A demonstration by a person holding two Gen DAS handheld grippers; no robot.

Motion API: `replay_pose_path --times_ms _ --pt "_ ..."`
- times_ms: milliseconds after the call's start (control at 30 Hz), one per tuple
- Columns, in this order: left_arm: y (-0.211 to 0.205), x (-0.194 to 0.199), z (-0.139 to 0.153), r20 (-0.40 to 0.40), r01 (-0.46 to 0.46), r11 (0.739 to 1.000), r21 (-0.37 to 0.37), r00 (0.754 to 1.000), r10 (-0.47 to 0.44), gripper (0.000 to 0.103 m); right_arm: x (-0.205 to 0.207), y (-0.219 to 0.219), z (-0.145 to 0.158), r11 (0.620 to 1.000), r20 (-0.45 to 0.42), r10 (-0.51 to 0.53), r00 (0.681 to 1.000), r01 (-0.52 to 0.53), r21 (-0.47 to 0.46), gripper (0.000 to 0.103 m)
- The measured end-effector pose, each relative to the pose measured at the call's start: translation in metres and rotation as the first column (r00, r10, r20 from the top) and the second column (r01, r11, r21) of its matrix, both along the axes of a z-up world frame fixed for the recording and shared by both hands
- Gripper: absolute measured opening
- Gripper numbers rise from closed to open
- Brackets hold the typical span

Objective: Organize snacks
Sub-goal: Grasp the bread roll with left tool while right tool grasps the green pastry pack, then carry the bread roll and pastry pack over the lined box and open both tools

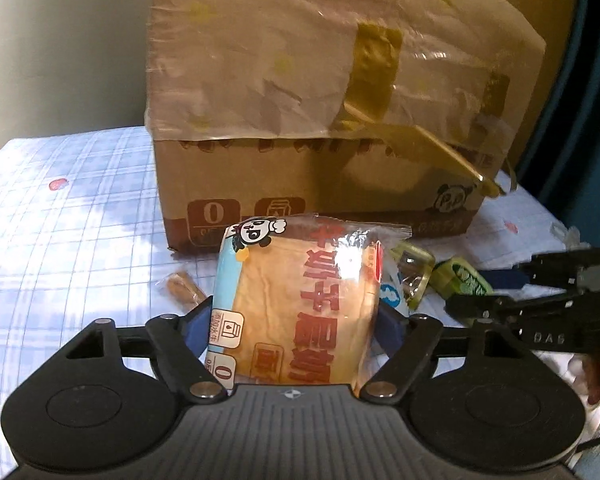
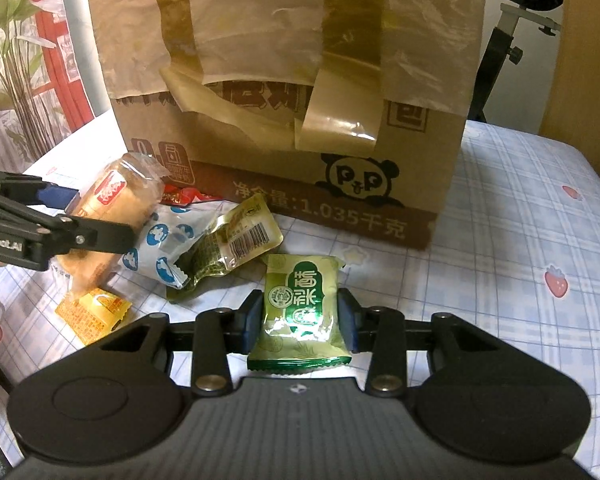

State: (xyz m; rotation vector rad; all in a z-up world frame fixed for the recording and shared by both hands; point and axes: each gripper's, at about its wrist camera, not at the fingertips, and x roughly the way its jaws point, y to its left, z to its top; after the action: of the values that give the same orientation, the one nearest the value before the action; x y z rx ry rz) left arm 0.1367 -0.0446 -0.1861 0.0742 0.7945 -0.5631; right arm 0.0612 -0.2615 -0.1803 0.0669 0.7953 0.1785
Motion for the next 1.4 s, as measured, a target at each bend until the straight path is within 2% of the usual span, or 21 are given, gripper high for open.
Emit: replay_pose_path --times_ms 300,733,933,1067,1233,1400 --pt "0.016 -0.019 0.025 0.048 -0.041 0.999 -0.019 0.998 0.042 0.079 -0.009 -0.005 0.009 1.0 0.03 -0.007 1.0 0.006 0.015 0.041" --pt "0.013 -0.035 0.06 0.111 -0.056 0.998 -0.042 0.992 0.061 0.079 -0.026 -0.003 0.057 1.0 0.168 0.014 0.986 -0.016 0.008 0.041" --pt "0.016 -0.043 0.082 0.165 -0.042 0.997 -0.065 0.985 0.052 0.079 -0.036 -0.001 0.08 0.998 0.224 0.042 0.974 -0.05 0.029 0.041" --pt "0.016 -0.049 0.104 0.221 -0.028 0.996 -0.087 0.974 0.046 0.079 -0.044 0.0 0.105 0.996 0.286 0.071 0.956 -0.085 0.035 0.041" --pt "0.015 -0.047 0.141 0.306 -0.009 0.992 -0.126 0.951 0.047 0.079 -0.046 -0.004 0.146 0.993 0.396 0.088 0.914 -0.114 0.043 0.041" --pt "0.0 -0.022 0.178 0.362 -0.013 0.988 -0.156 0.93 0.07 0.079 -0.02 -0.012 0.183 0.993 0.465 0.098 0.88 -0.114 0.005 0.041"
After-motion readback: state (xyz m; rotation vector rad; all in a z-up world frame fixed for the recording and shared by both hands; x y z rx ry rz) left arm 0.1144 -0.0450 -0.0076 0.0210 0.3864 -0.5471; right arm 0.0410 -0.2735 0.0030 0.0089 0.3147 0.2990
